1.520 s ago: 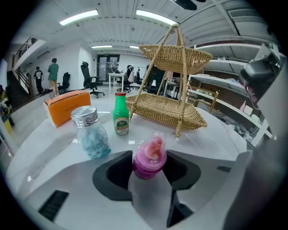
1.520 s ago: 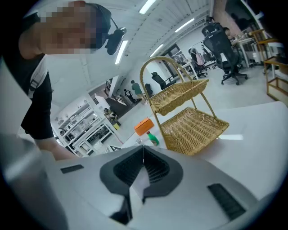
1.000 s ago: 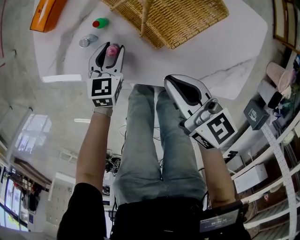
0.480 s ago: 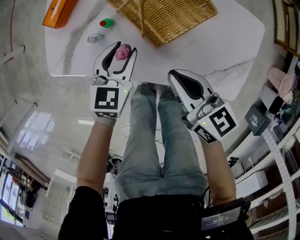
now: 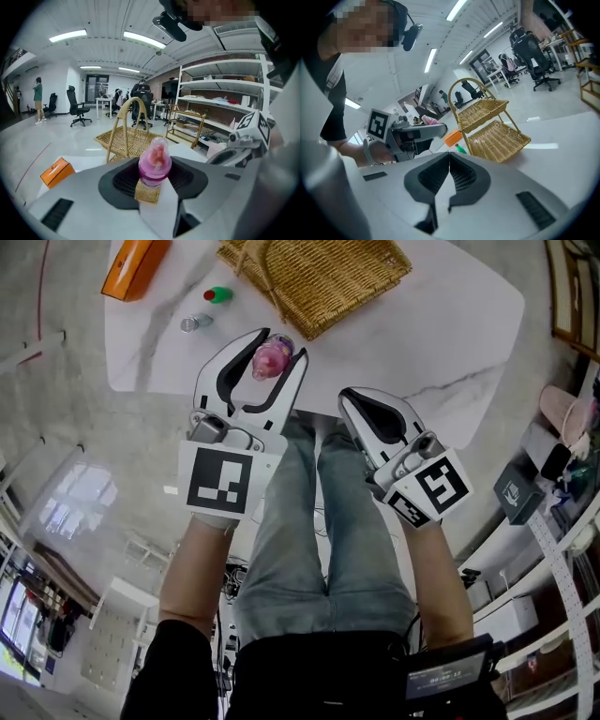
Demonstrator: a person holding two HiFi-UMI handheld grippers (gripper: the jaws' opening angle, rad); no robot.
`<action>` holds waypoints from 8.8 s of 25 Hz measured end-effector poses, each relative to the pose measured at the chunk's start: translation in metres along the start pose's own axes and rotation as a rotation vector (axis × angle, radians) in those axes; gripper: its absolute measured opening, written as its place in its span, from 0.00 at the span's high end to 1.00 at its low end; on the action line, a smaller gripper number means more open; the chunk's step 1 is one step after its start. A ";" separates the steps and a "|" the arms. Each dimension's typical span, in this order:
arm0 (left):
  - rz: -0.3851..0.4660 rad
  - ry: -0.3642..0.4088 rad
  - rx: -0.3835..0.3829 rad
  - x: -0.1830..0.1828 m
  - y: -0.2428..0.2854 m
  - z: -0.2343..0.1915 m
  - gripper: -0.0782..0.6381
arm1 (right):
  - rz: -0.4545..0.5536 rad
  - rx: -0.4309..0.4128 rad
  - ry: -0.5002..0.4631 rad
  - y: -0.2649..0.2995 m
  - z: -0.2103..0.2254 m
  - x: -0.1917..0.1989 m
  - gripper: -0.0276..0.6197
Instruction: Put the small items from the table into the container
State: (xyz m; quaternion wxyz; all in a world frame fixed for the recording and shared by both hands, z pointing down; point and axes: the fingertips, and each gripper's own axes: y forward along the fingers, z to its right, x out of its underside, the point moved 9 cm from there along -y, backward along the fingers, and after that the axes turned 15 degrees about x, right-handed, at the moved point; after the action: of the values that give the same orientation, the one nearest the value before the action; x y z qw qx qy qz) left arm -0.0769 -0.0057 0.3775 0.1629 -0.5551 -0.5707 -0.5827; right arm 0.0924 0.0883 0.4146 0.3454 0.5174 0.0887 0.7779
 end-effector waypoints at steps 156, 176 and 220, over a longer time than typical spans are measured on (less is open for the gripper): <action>0.091 0.017 -0.196 0.113 -0.134 -0.083 0.76 | 0.163 -0.188 -0.339 0.069 -0.131 -0.026 0.94; -0.062 0.014 -0.124 0.164 -0.056 -0.159 0.51 | 0.168 -0.051 -0.245 0.076 -0.119 0.004 0.94; -0.138 0.016 -0.218 0.160 -0.014 -0.177 0.65 | 0.177 0.017 -0.180 0.066 -0.072 0.010 0.94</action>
State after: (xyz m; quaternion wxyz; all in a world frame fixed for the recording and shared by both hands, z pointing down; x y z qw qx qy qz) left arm -0.2229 -0.0799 0.5511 0.0658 -0.5240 -0.5396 -0.6556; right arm -0.0013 0.0614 0.4223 0.2778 0.5939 0.0181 0.7549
